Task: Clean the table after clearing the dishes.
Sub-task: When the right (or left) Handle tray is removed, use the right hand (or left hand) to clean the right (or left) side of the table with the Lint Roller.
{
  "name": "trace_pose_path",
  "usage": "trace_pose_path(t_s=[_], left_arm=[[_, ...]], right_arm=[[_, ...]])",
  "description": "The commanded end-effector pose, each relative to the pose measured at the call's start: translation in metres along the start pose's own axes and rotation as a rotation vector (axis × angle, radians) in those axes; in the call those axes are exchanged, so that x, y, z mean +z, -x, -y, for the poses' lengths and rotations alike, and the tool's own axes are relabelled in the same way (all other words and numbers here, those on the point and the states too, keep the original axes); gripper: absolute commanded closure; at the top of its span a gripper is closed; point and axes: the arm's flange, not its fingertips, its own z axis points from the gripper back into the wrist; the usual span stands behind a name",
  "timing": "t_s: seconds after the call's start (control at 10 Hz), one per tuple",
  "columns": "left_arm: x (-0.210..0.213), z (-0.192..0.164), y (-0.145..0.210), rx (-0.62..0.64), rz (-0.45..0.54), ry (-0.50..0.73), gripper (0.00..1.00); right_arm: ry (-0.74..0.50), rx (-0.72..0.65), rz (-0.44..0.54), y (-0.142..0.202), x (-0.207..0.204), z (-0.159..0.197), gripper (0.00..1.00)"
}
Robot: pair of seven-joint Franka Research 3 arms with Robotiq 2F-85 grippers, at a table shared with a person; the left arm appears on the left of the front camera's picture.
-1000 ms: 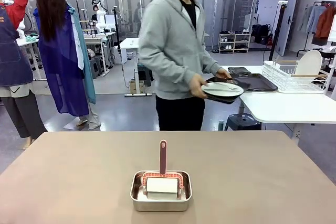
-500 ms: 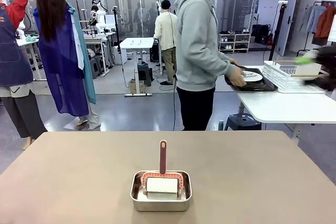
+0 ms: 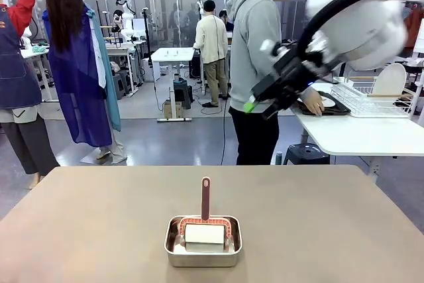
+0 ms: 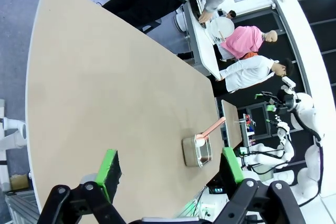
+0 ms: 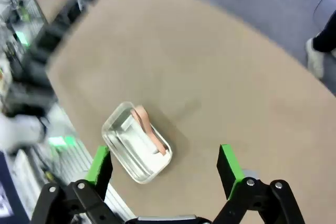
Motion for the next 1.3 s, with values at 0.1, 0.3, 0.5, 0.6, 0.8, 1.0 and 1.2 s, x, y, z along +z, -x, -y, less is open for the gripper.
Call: trace_pose_path(t_s=[0.1, 0.3, 0.5, 0.6, 0.8, 1.0, 1.2], left_arm=[[0.002, 0.001, 0.002, 0.0, -0.015, 0.001, 0.04], [0.002, 0.001, 0.002, 0.0, -0.015, 0.001, 0.04], [0.002, 0.001, 0.002, 0.0, -0.015, 0.001, 0.04], [0.002, 0.001, 0.002, 0.0, -0.015, 0.001, 0.04], [0.002, 0.001, 0.002, 0.0, -0.015, 0.001, 0.04], [0.002, 0.001, 0.002, 0.0, -0.015, 0.001, 0.04], [0.002, 0.001, 0.002, 0.0, -0.015, 0.001, 0.04]], right_arm=[[0.038, 0.2, -0.152, -0.01, -0.038, -0.026, 0.0], [0.047, 0.255, -0.157, 0.003, -0.048, -0.028, 0.0], [0.031, 0.187, -0.177, -0.009, -0.056, -0.034, 0.0], [0.031, 0.187, -0.177, -0.009, -0.056, -0.034, 0.0], [0.031, 0.187, -0.177, -0.009, -0.056, -0.034, 0.0], [0.014, 0.405, -0.225, -0.022, -0.067, -0.035, 0.0], [-0.025, 0.662, -0.395, -0.056, -0.111, -0.049, 0.0]])
